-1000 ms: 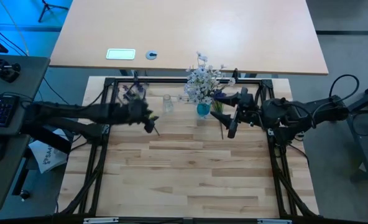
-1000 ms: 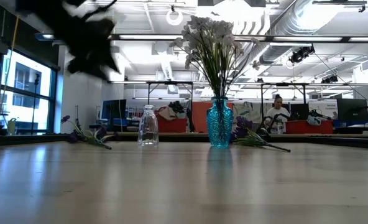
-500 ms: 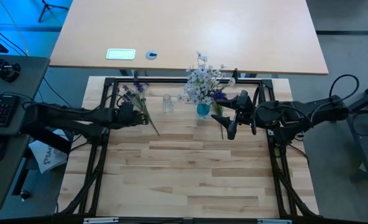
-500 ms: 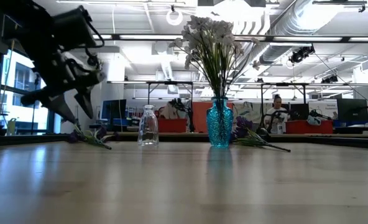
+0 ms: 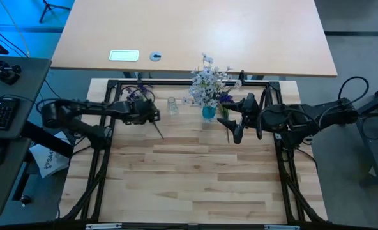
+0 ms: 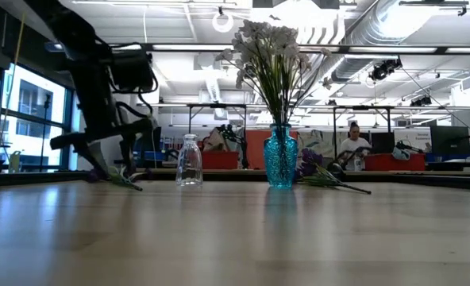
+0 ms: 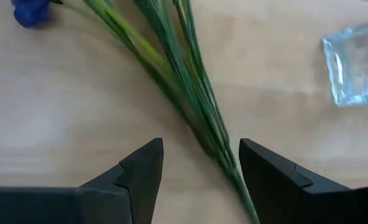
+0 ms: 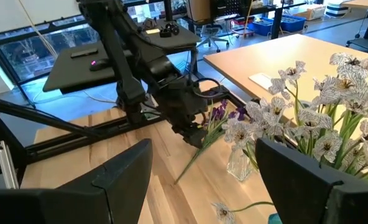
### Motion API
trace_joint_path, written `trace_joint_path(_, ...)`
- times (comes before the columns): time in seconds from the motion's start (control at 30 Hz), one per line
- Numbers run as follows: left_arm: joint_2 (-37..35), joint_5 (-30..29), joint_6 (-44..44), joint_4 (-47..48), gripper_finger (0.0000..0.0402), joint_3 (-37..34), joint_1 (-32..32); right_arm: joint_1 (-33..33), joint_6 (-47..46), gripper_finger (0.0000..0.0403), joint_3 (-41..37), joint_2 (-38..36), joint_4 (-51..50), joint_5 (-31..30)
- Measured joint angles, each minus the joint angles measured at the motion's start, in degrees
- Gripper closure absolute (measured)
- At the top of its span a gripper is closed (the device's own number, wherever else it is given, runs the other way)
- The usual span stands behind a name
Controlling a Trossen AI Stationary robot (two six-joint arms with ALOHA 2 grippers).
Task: Sort flowers into vase by color
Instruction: Put the left purple flowers into the transparent vase
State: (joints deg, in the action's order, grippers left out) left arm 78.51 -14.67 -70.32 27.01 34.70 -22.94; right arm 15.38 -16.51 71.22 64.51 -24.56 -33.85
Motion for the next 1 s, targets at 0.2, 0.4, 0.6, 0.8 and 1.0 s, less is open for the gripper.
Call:
trace_joint_path(0.2,6.46,-1.94,-4.13,-0.3,0.0205,1.86,-0.98,0.0,-0.17,0.0121,0.0,0.0,-1.57,0.0)
trace_joint_path(0.4,10.0,-1.97,-9.07,-0.47,0.0205,2.23,-1.15,0.0,-0.17,0.0121,-0.02,0.06,-2.33,0.0)
trace_joint_path(0.6,10.0,-1.68,-9.19,-0.76,0.0224,2.17,-1.88,0.0,-0.17,0.0121,-0.02,1.65,-2.45,0.0)
trace_joint_path(0.8,7.49,-0.83,-4.51,0.42,0.0376,1.65,-2.29,0.01,-0.19,0.0121,-0.04,5.17,-2.45,1.05)
trace_joint_path(1.0,-1.29,-5.25,4.61,1.34,0.0396,1.61,-2.22,0.54,0.08,0.0121,-0.07,6.08,0.13,4.98)
